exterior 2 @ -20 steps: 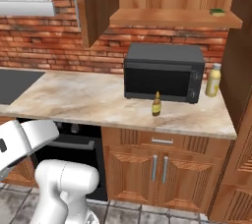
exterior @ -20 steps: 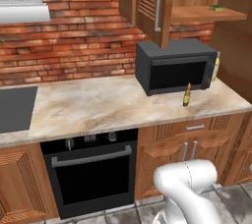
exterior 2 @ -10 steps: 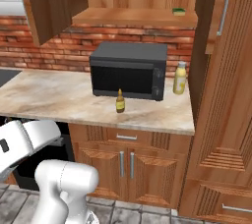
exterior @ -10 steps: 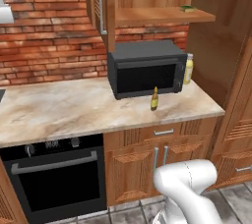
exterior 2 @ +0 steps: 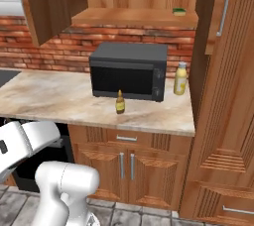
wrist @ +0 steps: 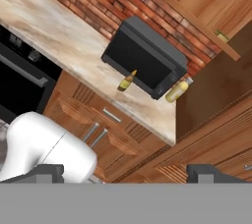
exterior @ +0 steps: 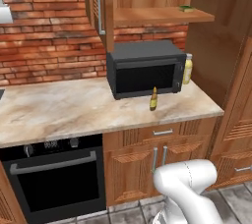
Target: Pick the canned food and honey bottle from the counter and place them in the cabinets closest to them.
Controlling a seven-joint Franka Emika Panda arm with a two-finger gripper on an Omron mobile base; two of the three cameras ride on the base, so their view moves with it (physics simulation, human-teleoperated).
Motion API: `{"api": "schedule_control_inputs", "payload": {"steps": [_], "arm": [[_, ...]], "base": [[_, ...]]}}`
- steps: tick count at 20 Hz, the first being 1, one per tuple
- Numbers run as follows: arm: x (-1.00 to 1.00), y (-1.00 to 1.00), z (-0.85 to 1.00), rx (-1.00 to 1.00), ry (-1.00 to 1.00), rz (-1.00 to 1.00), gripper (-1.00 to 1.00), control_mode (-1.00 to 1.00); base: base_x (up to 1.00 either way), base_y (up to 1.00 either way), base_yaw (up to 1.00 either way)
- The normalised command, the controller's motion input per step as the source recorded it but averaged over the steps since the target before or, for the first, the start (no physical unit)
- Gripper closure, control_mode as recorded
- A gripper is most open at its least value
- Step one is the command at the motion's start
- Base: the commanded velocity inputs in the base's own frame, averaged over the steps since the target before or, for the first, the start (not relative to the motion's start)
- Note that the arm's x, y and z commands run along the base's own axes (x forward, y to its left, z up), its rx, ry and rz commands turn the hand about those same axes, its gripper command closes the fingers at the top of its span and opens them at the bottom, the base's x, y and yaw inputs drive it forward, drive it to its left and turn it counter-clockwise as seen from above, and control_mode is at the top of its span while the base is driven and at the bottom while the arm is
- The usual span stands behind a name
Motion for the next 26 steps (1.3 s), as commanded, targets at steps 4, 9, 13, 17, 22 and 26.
{"api": "schedule_control_inputs", "payload": {"steps": [4,9,13,17,22,26], "arm": [[0.0,0.0,0.0,0.0,0.0,0.0,-1.0,1.0],[0.0,0.0,0.0,0.0,0.0,0.0,-1.0,1.0],[0.0,0.0,0.0,0.0,0.0,0.0,-1.0,1.0],[0.0,0.0,0.0,0.0,0.0,0.0,-1.0,1.0],[0.0,0.0,0.0,0.0,0.0,0.0,-1.0,1.0],[0.0,0.0,0.0,0.0,0.0,0.0,-1.0,-1.0]], "base": [[0.41,0.0,0.0],[0.5,0.0,0.0],[0.52,0.0,0.0],[0.52,0.0,0.0],[0.47,0.0,0.0],[0.12,0.0,0.0]]}}
